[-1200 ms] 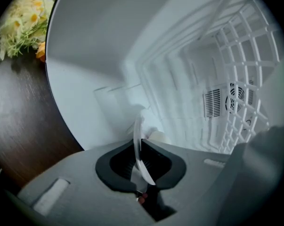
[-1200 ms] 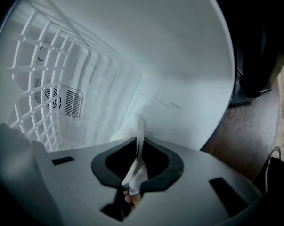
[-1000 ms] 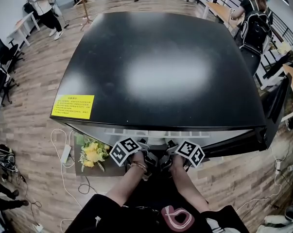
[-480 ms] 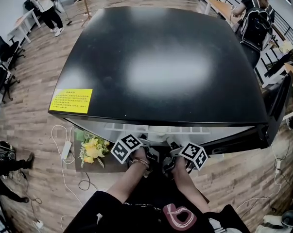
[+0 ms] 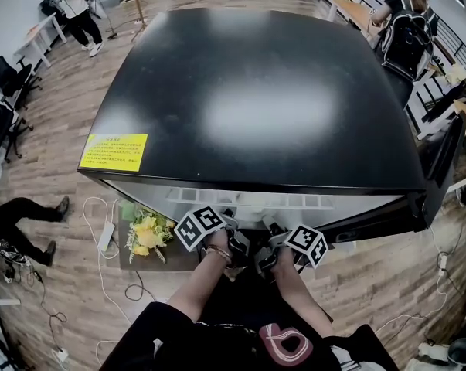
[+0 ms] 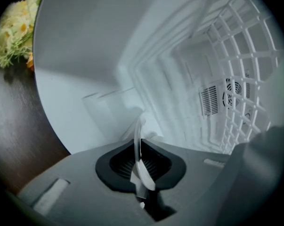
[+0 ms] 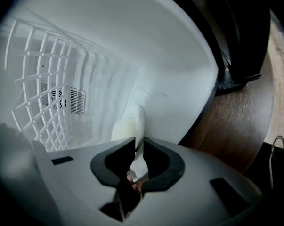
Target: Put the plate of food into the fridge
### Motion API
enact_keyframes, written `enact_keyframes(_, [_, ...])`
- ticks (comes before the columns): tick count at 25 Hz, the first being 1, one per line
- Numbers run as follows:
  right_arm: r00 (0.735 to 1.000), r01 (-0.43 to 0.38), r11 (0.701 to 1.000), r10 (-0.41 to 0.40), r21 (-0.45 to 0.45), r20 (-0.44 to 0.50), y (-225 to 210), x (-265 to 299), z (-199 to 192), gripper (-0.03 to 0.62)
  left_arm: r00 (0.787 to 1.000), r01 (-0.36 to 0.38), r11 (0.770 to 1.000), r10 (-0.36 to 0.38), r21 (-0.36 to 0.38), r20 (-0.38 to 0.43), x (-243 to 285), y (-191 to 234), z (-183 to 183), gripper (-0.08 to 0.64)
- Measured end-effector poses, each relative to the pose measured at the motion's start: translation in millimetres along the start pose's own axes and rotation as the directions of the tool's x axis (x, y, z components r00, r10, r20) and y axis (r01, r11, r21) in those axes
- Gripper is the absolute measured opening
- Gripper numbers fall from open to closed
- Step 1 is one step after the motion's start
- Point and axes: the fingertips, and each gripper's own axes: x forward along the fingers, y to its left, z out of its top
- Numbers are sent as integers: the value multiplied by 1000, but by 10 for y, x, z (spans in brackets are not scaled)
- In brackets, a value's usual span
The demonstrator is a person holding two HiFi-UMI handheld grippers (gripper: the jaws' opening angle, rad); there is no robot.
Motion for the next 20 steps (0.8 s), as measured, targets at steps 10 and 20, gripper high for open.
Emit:
enact_keyframes(10, [997, -64, 993, 59, 98, 57, 34, 66, 90, 34, 979, 131, 987, -114, 96, -170, 20, -188, -99, 129])
enact_keyframes(20, [986, -89, 987, 68, 136, 149, 52, 48, 116, 18, 947, 151, 986, -123, 74, -296, -156, -143, -240, 190])
